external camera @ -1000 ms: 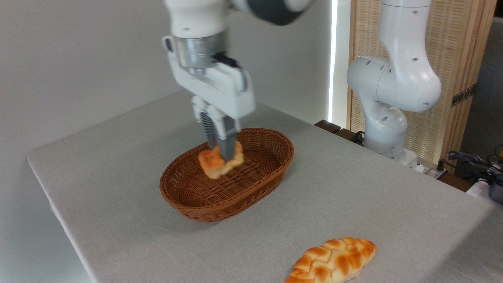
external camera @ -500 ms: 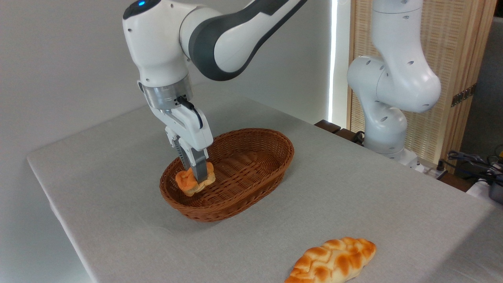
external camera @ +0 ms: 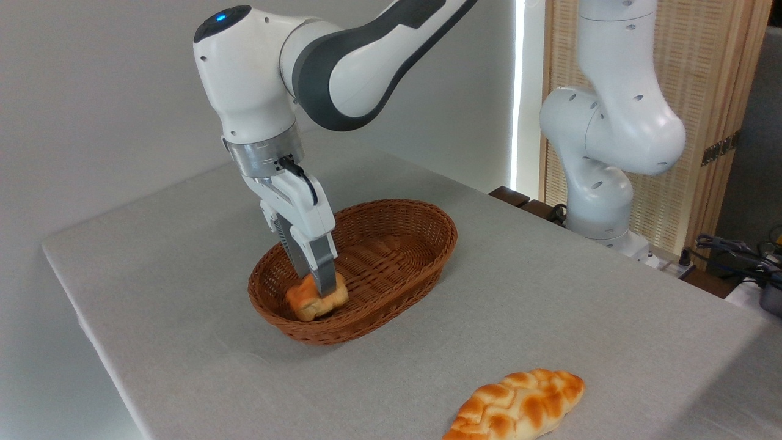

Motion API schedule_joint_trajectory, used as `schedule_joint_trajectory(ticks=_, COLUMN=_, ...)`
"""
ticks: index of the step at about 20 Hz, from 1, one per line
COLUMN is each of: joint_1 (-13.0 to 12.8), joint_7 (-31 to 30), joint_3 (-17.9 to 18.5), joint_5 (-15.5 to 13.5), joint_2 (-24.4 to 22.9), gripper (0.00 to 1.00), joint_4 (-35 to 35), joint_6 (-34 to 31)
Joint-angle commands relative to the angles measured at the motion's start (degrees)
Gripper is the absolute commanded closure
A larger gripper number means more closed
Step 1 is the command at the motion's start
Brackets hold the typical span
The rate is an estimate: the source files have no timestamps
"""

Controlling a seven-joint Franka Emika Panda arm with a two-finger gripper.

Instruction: Put bread into the basket

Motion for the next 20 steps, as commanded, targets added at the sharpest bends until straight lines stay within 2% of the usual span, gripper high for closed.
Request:
schedule_joint_trajectory(ticks=1, joint_1=-0.1, joint_7=-0.5, joint_3=-0.2, joint_5=0.7, joint_2=-0.8, gripper=0.0, joint_4=-0.2, joint_6=0.9)
schedule_joint_trajectory(ticks=7, joint_1=0.0, joint_7=-0.4, joint_3=0.5, joint_5=0.2, joint_2=-3.4, gripper=0.0, joint_4=3.1, joint_6=-0.4)
schedule_joint_trajectory(ticks=8, joint_1=0.0, joint_7=-0.4, joint_3=0.6, joint_5=0.2, joint_2=-4.1, gripper=0.0, joint_4=4.3, joint_6=-2.1)
schedule_joint_trajectory(ticks=10, joint_1=0.5, joint_7=0.5, joint_3=0.9, joint_5=0.3, joint_2=-4.2, gripper=0.0, joint_4=9.0, joint_6=-9.7)
schedule_joint_trajectory(ticks=12, joint_1=0.6, joint_7=4.2, joint_3=3.2, joint_5=-0.2, joint_2=-4.2, gripper=0.0, joint_4=13.5, joint_6=-16.0)
schedule_joint_trajectory(ticks=15, joint_1=0.6, joint_7=4.4, joint_3=6.8, joint_5=-4.4, joint_2=-4.3, gripper=0.0, joint_4=18.3, joint_6=-17.9)
schedule_joint_trajectory(ticks=20, joint_1=0.8, joint_7=4.8, joint_3=10.2, joint_5=-4.3, joint_2=-3.8, gripper=0.0, joint_4=21.0, joint_6=-17.9)
